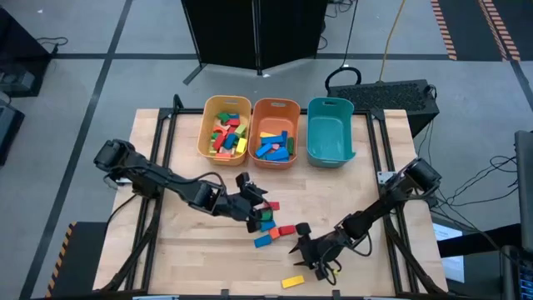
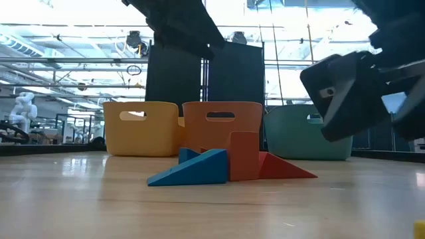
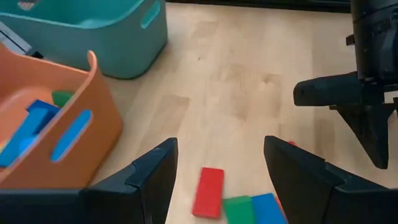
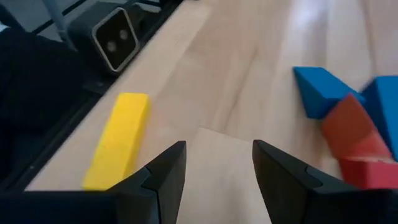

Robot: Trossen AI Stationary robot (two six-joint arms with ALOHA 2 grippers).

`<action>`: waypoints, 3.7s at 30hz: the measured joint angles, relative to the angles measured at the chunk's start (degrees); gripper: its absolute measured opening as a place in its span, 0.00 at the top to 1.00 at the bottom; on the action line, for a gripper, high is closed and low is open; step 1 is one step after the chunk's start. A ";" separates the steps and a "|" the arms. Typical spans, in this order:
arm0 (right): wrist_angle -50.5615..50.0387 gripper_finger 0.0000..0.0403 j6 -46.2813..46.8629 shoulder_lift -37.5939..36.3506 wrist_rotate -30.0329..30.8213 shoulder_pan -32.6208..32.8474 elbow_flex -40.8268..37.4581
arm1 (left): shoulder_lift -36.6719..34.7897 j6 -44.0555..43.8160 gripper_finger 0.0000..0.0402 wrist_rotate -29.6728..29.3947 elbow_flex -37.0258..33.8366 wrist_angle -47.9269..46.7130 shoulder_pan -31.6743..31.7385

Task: Sort blocks by size
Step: Put the yellow rectangle block into the orange bin

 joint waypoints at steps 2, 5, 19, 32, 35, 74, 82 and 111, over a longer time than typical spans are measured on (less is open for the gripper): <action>0.00 0.57 -0.15 0.35 -0.20 0.68 0.68 | 0.00 -1.05 0.40 -0.32 -0.56 -0.09 -0.89; 0.25 0.57 0.42 0.32 -2.52 1.43 1.72 | -0.02 -3.12 0.40 -0.38 -1.38 -0.06 -1.90; 1.44 0.57 4.45 4.20 -4.35 4.95 3.19 | -0.02 -3.69 0.40 -1.75 -1.82 0.57 -2.93; -0.24 0.57 5.29 8.54 -4.87 4.82 6.98 | -0.02 -3.71 0.40 -1.91 -1.82 0.31 -3.91; -1.89 0.57 6.07 8.46 -3.03 4.49 6.97 | -0.02 -3.71 0.40 -1.99 -1.82 0.37 -3.93; -15.17 0.57 17.87 4.34 16.91 2.05 6.78 | 2.95 -3.78 0.40 -2.17 -1.82 0.57 -5.04; -14.88 0.57 20.47 6.40 17.28 2.09 6.83 | 2.97 -3.74 0.40 -2.17 -1.82 1.33 -5.04; -16.62 0.77 11.43 -0.27 30.15 2.00 6.78 | 10.28 13.50 0.40 7.29 -1.82 11.48 -7.40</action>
